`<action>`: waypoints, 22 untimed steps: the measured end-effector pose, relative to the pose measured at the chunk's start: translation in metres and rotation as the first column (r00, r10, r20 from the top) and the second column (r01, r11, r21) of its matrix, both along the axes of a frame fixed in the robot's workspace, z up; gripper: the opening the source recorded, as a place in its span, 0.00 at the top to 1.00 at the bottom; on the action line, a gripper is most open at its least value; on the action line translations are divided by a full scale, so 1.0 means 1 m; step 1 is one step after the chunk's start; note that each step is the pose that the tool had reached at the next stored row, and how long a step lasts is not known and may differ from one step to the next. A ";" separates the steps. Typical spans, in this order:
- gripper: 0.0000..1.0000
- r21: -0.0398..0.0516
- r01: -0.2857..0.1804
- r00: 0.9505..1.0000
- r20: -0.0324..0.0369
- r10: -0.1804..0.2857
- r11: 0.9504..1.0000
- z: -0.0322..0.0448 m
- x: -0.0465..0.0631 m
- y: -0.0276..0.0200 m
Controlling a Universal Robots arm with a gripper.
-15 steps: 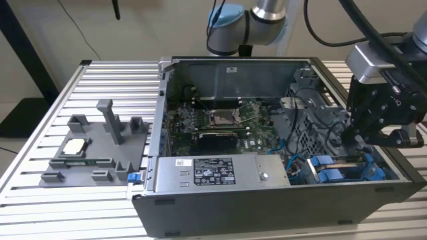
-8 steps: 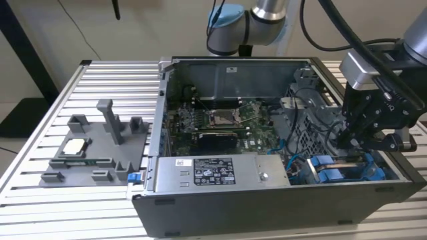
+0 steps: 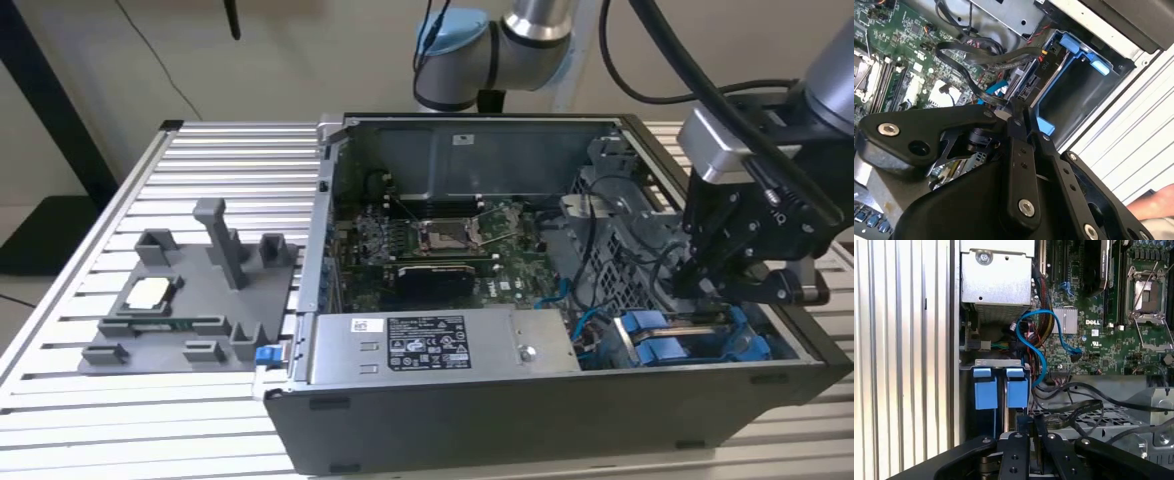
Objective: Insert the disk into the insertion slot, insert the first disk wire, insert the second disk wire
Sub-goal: 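Insert the second disk wire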
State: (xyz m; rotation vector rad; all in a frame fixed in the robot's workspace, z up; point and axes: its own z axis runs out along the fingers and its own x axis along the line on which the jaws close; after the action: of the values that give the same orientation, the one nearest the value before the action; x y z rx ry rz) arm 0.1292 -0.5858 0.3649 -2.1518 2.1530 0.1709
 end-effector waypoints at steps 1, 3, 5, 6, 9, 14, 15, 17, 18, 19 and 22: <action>0.84 0.003 0.000 1.000 0.000 0.000 1.000 -0.0011 0.000 0.0000; 0.84 0.007 0.000 1.000 0.000 0.000 1.000 -0.0034 0.001 0.0000; 0.84 0.010 0.000 1.000 0.001 0.000 1.000 -0.0056 0.002 0.0000; 0.84 0.010 0.000 1.000 0.001 0.000 1.000 -0.0066 0.002 0.0000; 0.84 0.010 0.000 1.000 0.003 0.000 1.000 -0.0092 0.005 0.0002; 0.84 0.010 0.000 1.000 0.009 0.000 1.000 -0.0130 0.010 0.0004; 0.84 0.009 0.000 1.000 0.010 0.000 1.000 -0.0136 0.011 0.0004; 0.84 0.008 0.000 1.000 0.014 0.000 1.000 -0.0147 0.012 0.0004; 0.84 0.006 0.000 1.000 0.015 0.000 1.000 -0.0151 0.012 0.0004; 0.84 0.004 0.000 1.000 0.016 0.000 1.000 -0.0157 0.012 0.0004; 0.84 -0.004 0.000 1.000 0.020 0.000 1.000 -0.0173 0.013 0.0004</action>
State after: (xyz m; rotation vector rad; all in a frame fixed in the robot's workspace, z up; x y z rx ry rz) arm 0.1422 -0.5855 0.3476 -2.1463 2.1442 0.1442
